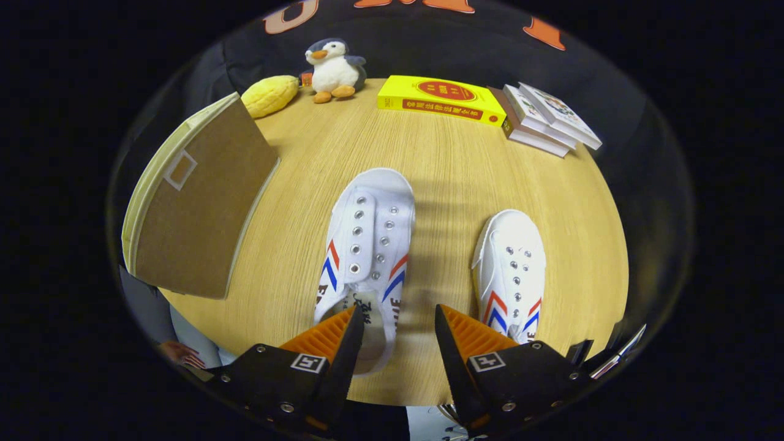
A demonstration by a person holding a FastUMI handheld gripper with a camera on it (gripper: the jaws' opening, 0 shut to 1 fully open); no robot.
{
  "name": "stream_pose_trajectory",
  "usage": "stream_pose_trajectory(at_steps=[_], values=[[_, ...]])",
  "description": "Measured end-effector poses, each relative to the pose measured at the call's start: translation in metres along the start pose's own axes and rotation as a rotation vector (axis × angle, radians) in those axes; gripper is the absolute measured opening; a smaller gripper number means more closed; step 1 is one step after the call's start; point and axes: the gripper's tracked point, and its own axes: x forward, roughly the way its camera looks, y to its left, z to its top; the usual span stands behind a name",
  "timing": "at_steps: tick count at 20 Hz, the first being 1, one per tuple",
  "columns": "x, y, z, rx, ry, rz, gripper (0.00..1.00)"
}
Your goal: Open the storage box then place both shoes into the box .Put the left shoe in first, then the right shoe, with the right side of both shoes facing outward in a uniform manner.
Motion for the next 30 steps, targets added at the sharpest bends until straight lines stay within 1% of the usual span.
stream_pose_trajectory(at_steps=[1, 4, 7, 8, 9, 10, 11, 13, 14, 15, 17, 19, 22, 25, 28, 30], values=[[0.004, -0.002, -0.001, -0.005, 0.004, -0.007, 0.66], [0.017, -0.007, 0.000, -0.006, -0.005, -0.021, 0.59], [0.020, -0.001, 0.000, 0.041, 0.008, 0.029, 0.42], [0.021, 0.001, -0.002, 0.068, 0.010, 0.054, 0.40], [0.021, 0.004, -0.001, 0.104, 0.009, 0.078, 0.30], [0.022, 0.005, -0.003, 0.147, 0.012, 0.095, 0.24], [0.022, 0.007, -0.003, 0.193, 0.018, 0.108, 0.15], [0.022, 0.008, -0.004, 0.235, 0.028, 0.128, 0.10], [0.021, 0.009, -0.004, 0.240, 0.030, 0.140, 0.08], [0.020, 0.012, -0.002, 0.235, 0.020, 0.158, 0.05], [0.018, 0.018, -0.003, 0.223, 0.001, 0.199, 0.03], [0.011, 0.029, 0.005, 0.265, -0.026, 0.238, 0.01], [0.006, 0.027, 0.016, 0.304, -0.076, 0.233, 0.01], [-0.005, 0.027, 0.035, 0.318, -0.130, 0.257, 0.01], [-0.006, 0.023, 0.047, 0.312, -0.169, 0.234, 0.00], [0.001, 0.019, 0.044, 0.301, -0.166, 0.202, 0.00]])
